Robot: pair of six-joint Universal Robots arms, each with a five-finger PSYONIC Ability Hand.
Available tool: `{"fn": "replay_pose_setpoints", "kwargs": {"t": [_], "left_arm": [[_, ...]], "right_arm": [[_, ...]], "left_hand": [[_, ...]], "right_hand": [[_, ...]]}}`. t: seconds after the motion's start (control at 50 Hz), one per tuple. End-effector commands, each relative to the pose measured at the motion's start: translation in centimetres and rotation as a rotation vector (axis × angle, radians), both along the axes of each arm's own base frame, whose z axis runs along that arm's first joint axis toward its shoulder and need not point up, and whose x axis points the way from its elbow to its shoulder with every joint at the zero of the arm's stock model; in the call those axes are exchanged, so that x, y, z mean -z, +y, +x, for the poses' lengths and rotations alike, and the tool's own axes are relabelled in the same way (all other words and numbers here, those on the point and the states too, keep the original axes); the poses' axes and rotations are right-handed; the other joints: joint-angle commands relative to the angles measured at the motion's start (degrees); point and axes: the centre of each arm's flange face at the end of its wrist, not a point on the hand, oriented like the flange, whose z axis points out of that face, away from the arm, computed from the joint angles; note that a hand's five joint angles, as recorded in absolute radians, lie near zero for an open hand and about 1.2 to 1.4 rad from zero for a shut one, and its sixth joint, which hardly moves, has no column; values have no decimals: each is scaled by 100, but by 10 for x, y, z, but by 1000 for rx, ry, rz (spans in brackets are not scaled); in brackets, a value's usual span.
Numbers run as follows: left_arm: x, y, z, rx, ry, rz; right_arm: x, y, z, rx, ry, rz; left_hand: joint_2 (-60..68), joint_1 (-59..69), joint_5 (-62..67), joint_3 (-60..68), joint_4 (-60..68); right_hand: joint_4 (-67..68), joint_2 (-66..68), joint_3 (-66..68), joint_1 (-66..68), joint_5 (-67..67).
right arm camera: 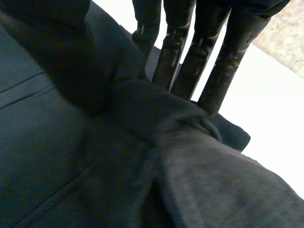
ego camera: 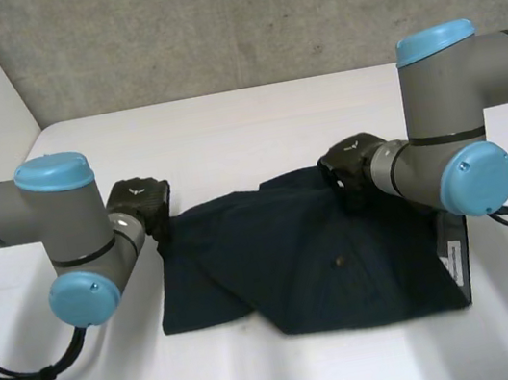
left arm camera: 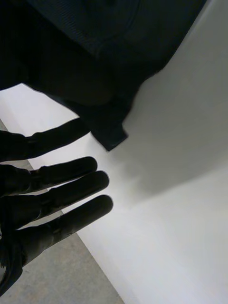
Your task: Fold the shorts.
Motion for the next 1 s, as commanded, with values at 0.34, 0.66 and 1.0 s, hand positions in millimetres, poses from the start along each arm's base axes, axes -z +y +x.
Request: {"fn": "replay_pose_setpoints", "kwargs": {"t": [0.34, 0.66, 1.0], "left_arm": [[-274, -28, -8, -129, 352, -1186], [-147, -13, -6, -82, 205, -829], [-18, 104, 13, 63, -99, -156]], "right_arm": [[-247, -36, 16, 35, -454, -1302], [-135, -22, 17, -28, -276, -913], [31, 47, -20, -115, 77, -225]], "left_hand": [[2941, 2854, 3011, 2988, 2974], [2941, 2854, 3011, 2988, 2974], [2941, 2854, 3011, 2988, 2974]], "right_hand": [[1785, 1724, 1944, 2774, 2274], [1785, 1724, 1944, 2774, 2274], [1785, 1724, 1944, 2774, 2274]]}}
